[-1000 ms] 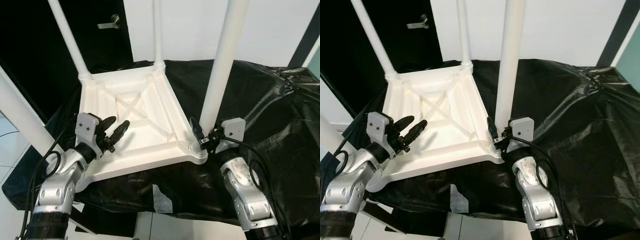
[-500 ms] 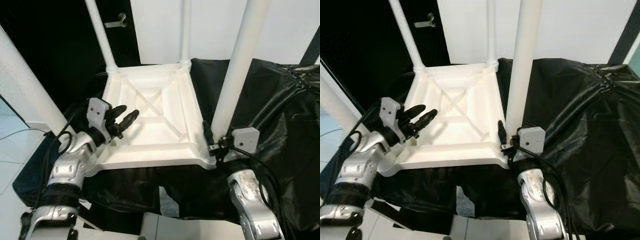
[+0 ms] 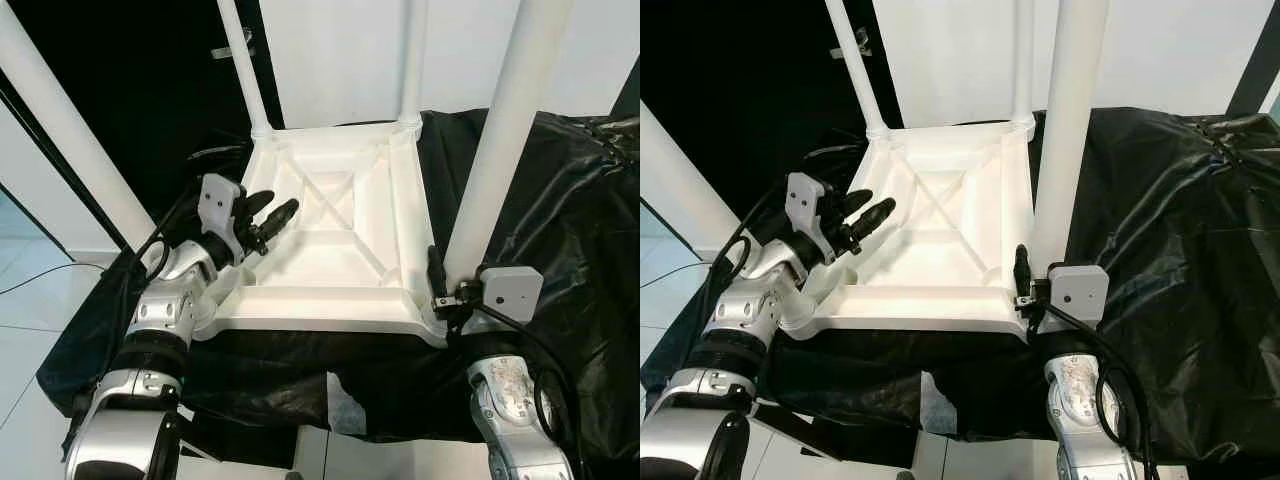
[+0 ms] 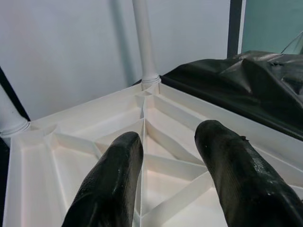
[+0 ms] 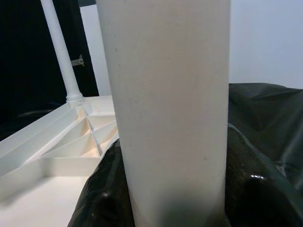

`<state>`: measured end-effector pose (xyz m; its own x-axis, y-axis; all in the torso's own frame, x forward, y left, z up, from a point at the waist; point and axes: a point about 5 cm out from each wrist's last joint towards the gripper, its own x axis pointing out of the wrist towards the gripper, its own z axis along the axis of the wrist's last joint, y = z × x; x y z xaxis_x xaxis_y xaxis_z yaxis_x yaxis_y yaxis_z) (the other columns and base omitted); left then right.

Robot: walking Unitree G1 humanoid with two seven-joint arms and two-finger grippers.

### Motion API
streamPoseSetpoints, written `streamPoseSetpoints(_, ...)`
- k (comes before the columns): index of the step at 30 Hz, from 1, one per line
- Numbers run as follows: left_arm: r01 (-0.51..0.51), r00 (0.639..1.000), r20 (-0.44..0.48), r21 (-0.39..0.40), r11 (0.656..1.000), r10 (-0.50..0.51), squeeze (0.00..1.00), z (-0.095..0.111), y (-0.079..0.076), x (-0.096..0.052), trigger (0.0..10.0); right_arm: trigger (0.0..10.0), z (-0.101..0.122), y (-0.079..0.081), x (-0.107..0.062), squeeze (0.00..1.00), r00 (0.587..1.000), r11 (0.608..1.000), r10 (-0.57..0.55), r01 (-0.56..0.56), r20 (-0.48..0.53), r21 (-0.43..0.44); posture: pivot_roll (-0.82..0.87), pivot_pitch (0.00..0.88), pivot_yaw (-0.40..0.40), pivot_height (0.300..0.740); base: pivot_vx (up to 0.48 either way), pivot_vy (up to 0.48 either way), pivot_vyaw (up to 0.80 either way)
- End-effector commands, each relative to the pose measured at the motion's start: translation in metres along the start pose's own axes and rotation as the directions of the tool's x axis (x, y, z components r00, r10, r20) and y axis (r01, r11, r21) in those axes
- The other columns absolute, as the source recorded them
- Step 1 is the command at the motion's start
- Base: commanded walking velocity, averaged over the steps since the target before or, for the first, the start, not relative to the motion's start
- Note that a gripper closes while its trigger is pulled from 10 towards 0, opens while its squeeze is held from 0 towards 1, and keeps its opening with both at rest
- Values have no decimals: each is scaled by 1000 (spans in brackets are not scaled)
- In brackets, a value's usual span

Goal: Building children table

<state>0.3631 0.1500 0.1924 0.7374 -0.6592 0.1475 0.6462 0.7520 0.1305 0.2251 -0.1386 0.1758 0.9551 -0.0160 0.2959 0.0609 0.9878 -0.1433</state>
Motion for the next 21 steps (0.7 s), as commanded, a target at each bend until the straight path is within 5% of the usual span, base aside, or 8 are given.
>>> streamPoseSetpoints(1, 86, 996, 3, 23, 996, -87, 0, 3, -2, 2, 10000, 10000, -11, -12, 1, 0, 996, 998, -64, 63, -57, -15, -111, 15, 134, 740, 0, 0, 0)
streamPoseSetpoints(2, 86, 996, 3, 23, 996, -87, 0, 3, -2, 2, 10000, 10000, -11, -12, 1, 0, 996, 998, -64, 63, -57, -15, -111, 15, 134, 740, 0, 0, 0)
streamPoseSetpoints(3, 90, 996, 16, 19, 996, -90, 0, 5, -4, 2, 10000, 10000, -11, -11, 4, 1000, 998, 999, -40, 40, -50, 3, -104, 13, 131, 740, 0, 0, 0)
streamPoseSetpoints(11, 103, 990, 94, -2, 995, -102, 0, 14, -19, -1, 10000, 10000, -6, 0, 24, 1000, 998, 998, 59, -60, 20, 26, -33, 0, 82, 740, 0, 0, 0)
streamPoseSetpoints(12, 100, 989, 113, -4, 995, -99, 0, 16, -25, -1, 10000, 10000, -8, 1, 26, 0, 998, 997, 68, -68, 13, 32, -9, 0, 61, 740, 0, 0, 0)
streamPoseSetpoints(21, 88, 987, 139, -16, 996, -85, 0, 15, -43, -2, 10000, 10000, -10, 8, 31, 0, 994, 993, 110, -110, 12, 45, 19, 0, 26, 740, 0, 0, 0)
